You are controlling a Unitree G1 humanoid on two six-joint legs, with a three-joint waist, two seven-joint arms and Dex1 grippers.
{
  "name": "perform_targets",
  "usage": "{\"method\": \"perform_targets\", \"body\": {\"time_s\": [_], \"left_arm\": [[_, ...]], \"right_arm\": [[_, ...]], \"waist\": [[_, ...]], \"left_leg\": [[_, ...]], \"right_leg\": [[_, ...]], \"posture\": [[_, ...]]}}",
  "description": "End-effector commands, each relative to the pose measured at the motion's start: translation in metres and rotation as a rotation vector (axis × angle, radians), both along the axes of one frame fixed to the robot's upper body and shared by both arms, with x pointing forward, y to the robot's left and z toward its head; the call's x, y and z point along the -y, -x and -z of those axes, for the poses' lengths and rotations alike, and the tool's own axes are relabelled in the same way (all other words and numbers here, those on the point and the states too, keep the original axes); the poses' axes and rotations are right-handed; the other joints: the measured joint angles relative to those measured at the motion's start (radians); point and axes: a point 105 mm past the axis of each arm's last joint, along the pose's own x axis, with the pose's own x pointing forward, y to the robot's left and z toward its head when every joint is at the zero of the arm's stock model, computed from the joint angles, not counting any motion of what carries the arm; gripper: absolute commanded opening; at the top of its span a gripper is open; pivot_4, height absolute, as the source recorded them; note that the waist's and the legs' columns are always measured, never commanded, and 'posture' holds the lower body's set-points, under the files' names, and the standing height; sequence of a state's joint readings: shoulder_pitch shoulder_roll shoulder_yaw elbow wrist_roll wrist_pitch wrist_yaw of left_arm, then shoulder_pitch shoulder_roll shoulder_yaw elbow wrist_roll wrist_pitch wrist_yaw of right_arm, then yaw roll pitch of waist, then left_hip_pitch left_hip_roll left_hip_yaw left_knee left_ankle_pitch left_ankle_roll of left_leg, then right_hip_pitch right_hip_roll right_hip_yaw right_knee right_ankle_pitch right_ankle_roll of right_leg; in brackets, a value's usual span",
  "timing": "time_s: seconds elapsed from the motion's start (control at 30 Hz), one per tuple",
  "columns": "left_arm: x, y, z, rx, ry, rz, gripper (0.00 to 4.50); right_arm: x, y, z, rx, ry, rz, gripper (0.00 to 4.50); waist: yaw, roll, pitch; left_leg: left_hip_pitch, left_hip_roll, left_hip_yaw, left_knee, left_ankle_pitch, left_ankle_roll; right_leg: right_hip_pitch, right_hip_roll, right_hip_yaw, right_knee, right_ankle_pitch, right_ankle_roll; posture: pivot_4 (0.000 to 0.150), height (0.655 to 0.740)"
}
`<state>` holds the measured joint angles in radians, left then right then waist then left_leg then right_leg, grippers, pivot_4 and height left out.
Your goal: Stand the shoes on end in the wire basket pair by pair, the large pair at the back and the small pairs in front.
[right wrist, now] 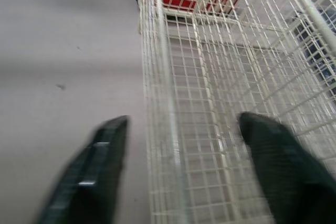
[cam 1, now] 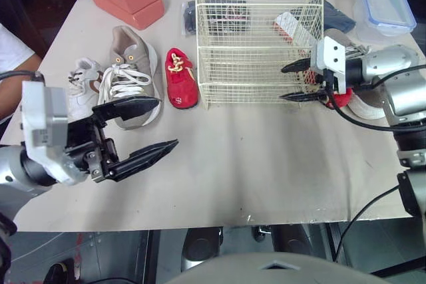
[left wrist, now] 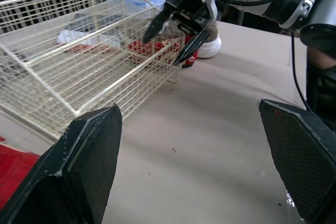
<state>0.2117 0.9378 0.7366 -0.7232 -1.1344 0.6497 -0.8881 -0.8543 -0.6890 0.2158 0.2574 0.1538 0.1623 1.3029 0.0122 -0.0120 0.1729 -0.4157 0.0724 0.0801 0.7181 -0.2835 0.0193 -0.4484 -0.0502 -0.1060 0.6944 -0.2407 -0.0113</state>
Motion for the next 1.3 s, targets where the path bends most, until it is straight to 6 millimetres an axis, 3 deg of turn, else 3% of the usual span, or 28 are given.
{"method": "perform_targets", "body": {"time_s": [0.03, 0.1, 0.13, 0.57, 0.8, 1.3], "left_arm": [[0.001, 0.002, -0.005, 0.030, -0.019, -0.004, 4.50], [0.001, 0.002, -0.004, 0.028, -0.021, -0.004, 4.50], [0.001, 0.002, -0.004, 0.027, -0.021, -0.003, 4.50], [-0.001, 0.005, -0.005, 0.028, -0.030, 0.010, 4.50], [-0.001, 0.006, -0.005, 0.028, -0.034, 0.018, 4.50], [-0.008, 0.006, -0.004, 0.033, -0.045, -0.011, 4.50]], "right_arm": [[0.002, -0.002, -0.005, 0.036, 0.052, -0.008, 1.26], [0.000, -0.001, -0.005, 0.036, 0.057, -0.017, 0.29], [0.000, 0.000, -0.005, 0.033, 0.060, -0.021, 0.02], [-0.004, 0.024, -0.009, 0.001, 0.037, -0.122, 0.02], [-0.001, 0.025, -0.010, 0.006, 0.044, -0.107, 0.02], [-0.013, 0.034, -0.009, -0.037, 0.010, -0.096, 0.02]], "waist": [[0.001, 0.000, 0.000], [0.001, 0.000, 0.000], [0.001, 0.000, 0.000], [0.001, 0.000, 0.000], [0.000, 0.000, 0.000], [-0.001, 0.000, 0.001]], "left_leg": [[0.000, 0.000, 0.000, 0.000, 0.000, 0.000], [0.000, 0.000, 0.000, 0.000, 0.000, 0.000], [0.000, 0.000, 0.000, 0.000, 0.000, 0.000], [-0.001, 0.000, 0.000, 0.000, 0.000, 0.000], [0.000, 0.000, 0.000, 0.000, 0.000, 0.000], [0.000, 0.000, 0.000, 0.000, 0.000, 0.000]], "right_leg": [[0.000, 0.000, 0.000, 0.000, 0.000, 0.000], [0.000, 0.000, 0.000, 0.000, 0.000, 0.000], [0.000, 0.000, 0.000, 0.000, 0.000, 0.000], [0.000, 0.000, 0.000, 0.000, 0.001, -0.002], [0.000, 0.000, 0.000, 0.000, 0.000, 0.000], [-0.001, 0.000, 0.000, 0.000, 0.000, 0.000]], "posture": [[0.150, 0.6860], [0.150, 0.6860], [0.150, 0.6860], [0.150, 0.6860], [0.150, 0.6860], [0.150, 0.6860]]}}
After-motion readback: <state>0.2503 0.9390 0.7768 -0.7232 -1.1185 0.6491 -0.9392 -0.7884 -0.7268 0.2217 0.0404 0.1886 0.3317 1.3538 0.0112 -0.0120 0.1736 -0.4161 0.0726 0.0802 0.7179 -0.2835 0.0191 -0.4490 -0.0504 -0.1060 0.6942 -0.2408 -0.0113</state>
